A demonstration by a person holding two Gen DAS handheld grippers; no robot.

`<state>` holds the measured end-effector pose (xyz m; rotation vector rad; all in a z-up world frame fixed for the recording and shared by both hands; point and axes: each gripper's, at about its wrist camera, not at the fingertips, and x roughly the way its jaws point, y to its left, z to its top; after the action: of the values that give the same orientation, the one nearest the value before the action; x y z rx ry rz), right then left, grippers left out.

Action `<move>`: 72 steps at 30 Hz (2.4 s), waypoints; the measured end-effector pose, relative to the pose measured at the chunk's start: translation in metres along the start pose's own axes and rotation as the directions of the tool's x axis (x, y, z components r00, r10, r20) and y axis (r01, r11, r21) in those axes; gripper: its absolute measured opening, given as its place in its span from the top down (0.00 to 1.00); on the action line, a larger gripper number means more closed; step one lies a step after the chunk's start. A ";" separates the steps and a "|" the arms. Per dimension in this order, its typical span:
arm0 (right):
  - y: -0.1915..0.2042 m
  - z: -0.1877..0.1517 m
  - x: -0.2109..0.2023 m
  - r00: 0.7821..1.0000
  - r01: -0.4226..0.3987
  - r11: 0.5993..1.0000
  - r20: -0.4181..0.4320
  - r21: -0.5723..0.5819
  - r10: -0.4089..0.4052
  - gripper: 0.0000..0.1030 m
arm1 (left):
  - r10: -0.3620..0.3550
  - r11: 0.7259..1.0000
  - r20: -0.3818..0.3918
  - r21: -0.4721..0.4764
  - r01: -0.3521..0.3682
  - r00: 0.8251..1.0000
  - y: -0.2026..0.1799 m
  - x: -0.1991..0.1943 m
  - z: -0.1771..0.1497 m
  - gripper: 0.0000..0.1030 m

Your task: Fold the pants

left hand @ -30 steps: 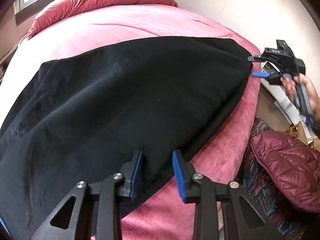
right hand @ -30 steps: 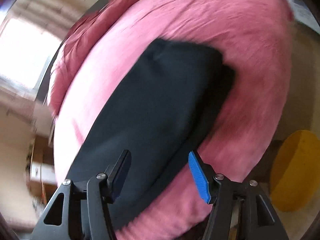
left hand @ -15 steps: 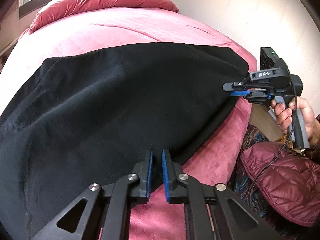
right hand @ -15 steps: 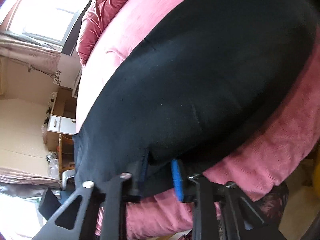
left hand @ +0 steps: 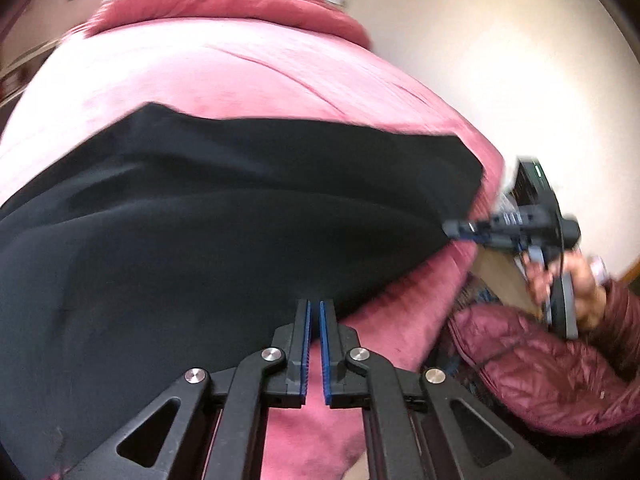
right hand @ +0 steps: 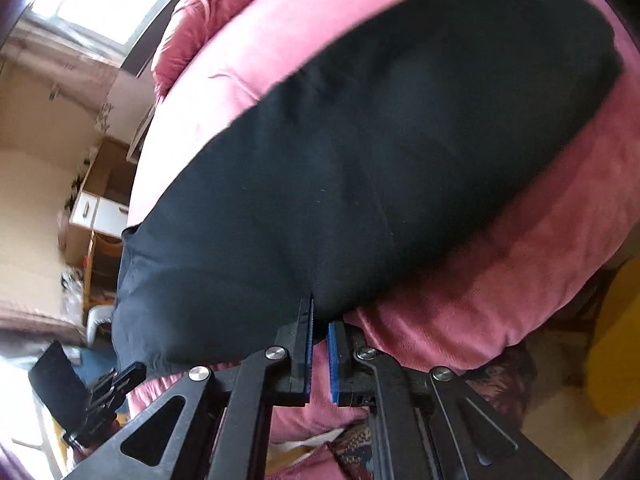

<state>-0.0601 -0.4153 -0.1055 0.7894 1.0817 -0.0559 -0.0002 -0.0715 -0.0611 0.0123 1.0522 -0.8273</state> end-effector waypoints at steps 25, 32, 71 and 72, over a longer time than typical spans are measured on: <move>0.225 -0.087 0.111 0.946 -0.184 0.654 -0.313 -0.734 -0.086 0.65 | 0.192 0.964 -0.096 -0.168 -0.206 0.977 0.056 -0.029 -0.033 0.92; 0.203 -0.080 0.108 0.933 -0.213 0.723 -0.356 -0.657 -0.049 0.73 | 0.264 0.937 0.050 -0.250 -0.244 0.963 0.057 -0.047 -0.004 0.70; 0.321 0.056 0.221 0.990 -0.012 0.661 -0.100 -0.750 -0.095 0.76 | 0.457 0.867 -0.027 -0.209 -0.452 0.889 0.032 0.006 0.037 0.69; 0.320 0.054 0.217 0.991 -0.011 0.670 -0.095 -0.742 -0.090 0.72 | 0.459 0.866 -0.027 -0.210 -0.454 0.888 0.032 0.007 0.036 0.69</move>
<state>0.2189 -0.1428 -0.0927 0.0136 1.1112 0.3929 0.0480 -0.0670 -0.0594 0.0698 1.0532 -0.2809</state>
